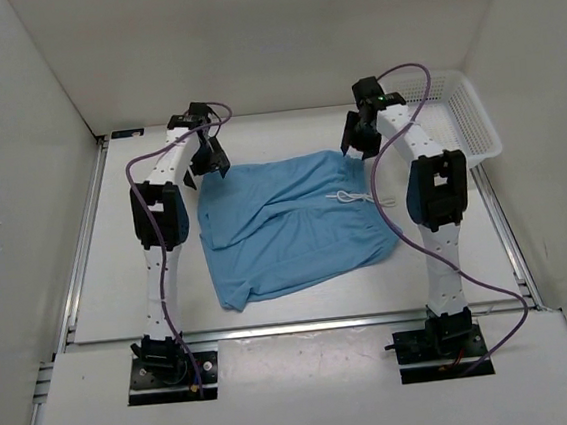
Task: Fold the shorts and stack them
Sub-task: Fold the shorts
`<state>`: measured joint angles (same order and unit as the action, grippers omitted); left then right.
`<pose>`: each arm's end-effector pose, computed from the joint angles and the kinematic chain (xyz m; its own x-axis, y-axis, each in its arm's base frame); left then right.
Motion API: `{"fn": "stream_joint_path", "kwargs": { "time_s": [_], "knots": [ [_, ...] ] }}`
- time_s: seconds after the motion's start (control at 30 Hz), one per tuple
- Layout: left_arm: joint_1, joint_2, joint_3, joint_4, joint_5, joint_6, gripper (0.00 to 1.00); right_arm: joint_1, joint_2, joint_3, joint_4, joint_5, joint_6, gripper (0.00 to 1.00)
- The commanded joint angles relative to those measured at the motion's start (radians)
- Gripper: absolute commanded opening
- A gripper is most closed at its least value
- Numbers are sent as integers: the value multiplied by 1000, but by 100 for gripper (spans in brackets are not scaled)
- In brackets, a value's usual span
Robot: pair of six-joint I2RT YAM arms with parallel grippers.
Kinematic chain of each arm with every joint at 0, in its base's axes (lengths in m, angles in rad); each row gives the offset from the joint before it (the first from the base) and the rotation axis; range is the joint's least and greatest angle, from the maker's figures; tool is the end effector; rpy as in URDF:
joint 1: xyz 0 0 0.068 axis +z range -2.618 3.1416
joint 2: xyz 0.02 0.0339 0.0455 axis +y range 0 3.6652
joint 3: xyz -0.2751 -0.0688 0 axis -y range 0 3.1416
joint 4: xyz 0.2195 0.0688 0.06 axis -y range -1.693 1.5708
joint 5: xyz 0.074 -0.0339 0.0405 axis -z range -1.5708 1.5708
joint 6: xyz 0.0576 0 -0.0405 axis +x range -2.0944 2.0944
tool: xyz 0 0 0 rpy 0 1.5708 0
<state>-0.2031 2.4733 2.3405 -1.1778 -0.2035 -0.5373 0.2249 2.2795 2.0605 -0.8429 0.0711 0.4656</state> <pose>0.4872 -0.0884 0.1884 -0.8882 -0.3289 -0.3210 -0.3585 0.9328 0.0361 0.4790 0.1054 0.2184 -0.8454 0.2660 -0.4632 0.2136 0.9632 0.1633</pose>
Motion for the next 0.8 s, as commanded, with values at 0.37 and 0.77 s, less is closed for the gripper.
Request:
{"fn": "stream_joint_path", "kwargs": {
  "time_s": [0.37,0.77],
  "knots": [
    [41,119,132,50,150,96,89,-7,235,348,-122,153,-38,58],
    [59,148,170,98,130,86,84,-7,235,308,-122,153,-58,57]
  ]
}}
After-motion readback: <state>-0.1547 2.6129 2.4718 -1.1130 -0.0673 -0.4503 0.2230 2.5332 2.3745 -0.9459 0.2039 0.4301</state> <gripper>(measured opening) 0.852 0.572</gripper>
